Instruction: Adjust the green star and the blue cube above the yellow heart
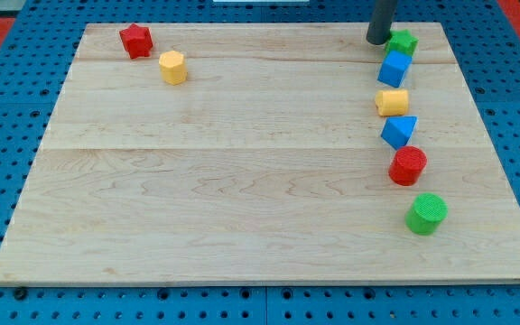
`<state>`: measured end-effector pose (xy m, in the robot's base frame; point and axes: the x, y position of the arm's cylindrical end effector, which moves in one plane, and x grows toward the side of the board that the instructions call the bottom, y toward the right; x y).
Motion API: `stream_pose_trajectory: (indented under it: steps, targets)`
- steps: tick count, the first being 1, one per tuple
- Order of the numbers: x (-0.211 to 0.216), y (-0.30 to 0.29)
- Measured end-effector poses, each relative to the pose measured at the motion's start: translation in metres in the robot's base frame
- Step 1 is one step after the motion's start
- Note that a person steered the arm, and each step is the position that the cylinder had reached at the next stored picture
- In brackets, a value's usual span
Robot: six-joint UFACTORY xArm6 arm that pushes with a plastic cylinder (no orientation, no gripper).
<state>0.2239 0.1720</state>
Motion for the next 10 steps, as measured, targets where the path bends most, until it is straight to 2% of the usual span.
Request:
stream_pose_trajectory:
  steps: [1, 2, 3, 4, 5, 6, 7, 8, 10]
  targets:
    - [-0.016, -0.057]
    - [-0.012, -0.164]
    - [0.031, -0.240]
    - [0.084, -0.264]
    - [0.104, -0.235]
    - [0.099, -0.161]
    - [0.110, -0.142]
    - [0.104, -0.093]
    - [0.069, -0.034]
